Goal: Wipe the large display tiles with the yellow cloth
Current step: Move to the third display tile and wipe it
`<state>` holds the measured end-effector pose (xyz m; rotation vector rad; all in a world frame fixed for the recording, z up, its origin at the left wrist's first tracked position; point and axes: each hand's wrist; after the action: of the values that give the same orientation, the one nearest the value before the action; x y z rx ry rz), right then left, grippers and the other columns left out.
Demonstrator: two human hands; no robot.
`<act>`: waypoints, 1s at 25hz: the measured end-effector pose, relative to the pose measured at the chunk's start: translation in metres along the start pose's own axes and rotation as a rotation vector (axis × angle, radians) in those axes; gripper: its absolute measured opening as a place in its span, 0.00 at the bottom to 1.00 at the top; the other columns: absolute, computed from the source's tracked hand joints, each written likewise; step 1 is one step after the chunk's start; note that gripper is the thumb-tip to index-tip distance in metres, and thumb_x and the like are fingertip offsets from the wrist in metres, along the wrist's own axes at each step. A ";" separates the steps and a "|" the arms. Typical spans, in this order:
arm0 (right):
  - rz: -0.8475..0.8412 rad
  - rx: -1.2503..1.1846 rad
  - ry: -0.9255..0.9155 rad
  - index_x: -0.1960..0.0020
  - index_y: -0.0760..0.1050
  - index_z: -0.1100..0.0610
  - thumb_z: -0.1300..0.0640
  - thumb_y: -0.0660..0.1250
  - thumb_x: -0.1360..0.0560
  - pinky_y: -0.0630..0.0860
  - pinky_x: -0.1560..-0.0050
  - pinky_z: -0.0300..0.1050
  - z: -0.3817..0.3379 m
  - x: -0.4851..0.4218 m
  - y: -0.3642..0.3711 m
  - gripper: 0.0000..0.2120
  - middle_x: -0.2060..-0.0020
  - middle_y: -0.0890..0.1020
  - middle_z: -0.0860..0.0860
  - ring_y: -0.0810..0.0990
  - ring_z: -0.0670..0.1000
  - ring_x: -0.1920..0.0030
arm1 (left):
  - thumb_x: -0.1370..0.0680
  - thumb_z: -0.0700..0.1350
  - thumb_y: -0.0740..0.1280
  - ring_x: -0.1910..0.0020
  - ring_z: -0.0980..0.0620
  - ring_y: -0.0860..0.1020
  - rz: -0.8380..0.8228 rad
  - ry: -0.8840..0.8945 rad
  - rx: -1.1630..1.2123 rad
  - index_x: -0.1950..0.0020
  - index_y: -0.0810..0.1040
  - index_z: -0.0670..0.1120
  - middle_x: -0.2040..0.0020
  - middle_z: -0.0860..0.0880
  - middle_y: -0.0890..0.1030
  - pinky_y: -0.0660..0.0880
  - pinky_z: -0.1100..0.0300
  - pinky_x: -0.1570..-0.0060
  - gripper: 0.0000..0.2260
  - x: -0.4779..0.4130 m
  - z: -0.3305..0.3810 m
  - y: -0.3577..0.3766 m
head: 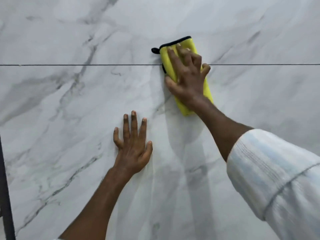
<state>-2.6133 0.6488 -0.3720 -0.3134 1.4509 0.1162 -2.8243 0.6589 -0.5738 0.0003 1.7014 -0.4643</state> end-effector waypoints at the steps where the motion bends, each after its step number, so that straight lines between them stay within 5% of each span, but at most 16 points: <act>1: 0.016 0.001 0.035 0.19 0.62 0.44 0.39 0.61 0.29 0.63 0.36 0.62 0.008 0.000 -0.002 0.39 0.19 0.63 0.47 0.60 0.52 0.25 | 0.19 0.57 0.57 0.14 0.40 0.46 0.022 0.037 0.012 0.14 0.56 0.45 0.14 0.41 0.48 0.48 0.34 0.23 0.35 -0.007 0.010 -0.004; 4: 0.091 0.062 0.065 0.18 0.63 0.47 0.41 0.64 0.26 0.65 0.35 0.63 0.034 0.087 0.000 0.37 0.19 0.63 0.49 0.62 0.54 0.22 | 0.19 0.59 0.59 0.15 0.41 0.54 0.100 0.177 -0.025 0.16 0.63 0.47 0.14 0.43 0.55 0.52 0.37 0.24 0.34 -0.031 0.042 -0.007; 8: 0.020 0.105 0.070 0.19 0.65 0.50 0.42 0.64 0.25 0.67 0.39 0.67 0.051 0.224 0.003 0.36 0.19 0.63 0.51 0.64 0.57 0.22 | 0.20 0.61 0.61 0.15 0.38 0.52 0.043 0.226 -0.055 0.15 0.59 0.45 0.14 0.41 0.54 0.49 0.30 0.22 0.37 -0.024 0.055 0.019; 16: 0.054 0.015 0.112 0.18 0.63 0.44 0.41 0.63 0.26 0.65 0.37 0.61 0.067 0.027 -0.021 0.36 0.19 0.63 0.47 0.62 0.53 0.26 | 0.21 0.60 0.62 0.15 0.37 0.53 0.103 0.212 -0.017 0.15 0.60 0.44 0.15 0.42 0.56 0.49 0.28 0.21 0.37 -0.017 0.055 0.032; 20: 0.129 0.123 0.124 0.19 0.64 0.49 0.42 0.64 0.24 0.64 0.34 0.63 0.060 0.162 0.003 0.35 0.19 0.64 0.51 0.63 0.54 0.22 | 0.20 0.58 0.63 0.16 0.36 0.53 0.107 0.210 -0.009 0.16 0.61 0.44 0.15 0.40 0.57 0.49 0.28 0.22 0.36 -0.020 0.057 0.029; 25: -0.196 0.096 0.044 0.18 0.57 0.48 0.41 0.60 0.25 0.63 0.35 0.65 0.022 0.392 0.021 0.38 0.16 0.52 0.48 0.60 0.56 0.22 | 0.19 0.55 0.62 0.15 0.41 0.56 0.008 0.208 0.191 0.16 0.63 0.46 0.15 0.42 0.57 0.50 0.37 0.21 0.32 0.074 0.085 0.038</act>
<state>-2.5497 0.6320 -0.7599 -0.3797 1.4559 -0.1190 -2.7479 0.6491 -0.6650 0.2006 1.8530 -0.6371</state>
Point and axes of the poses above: each hand's wrist, its own x-axis away from the middle knuckle, its own y-axis out of the palm, z = x × y
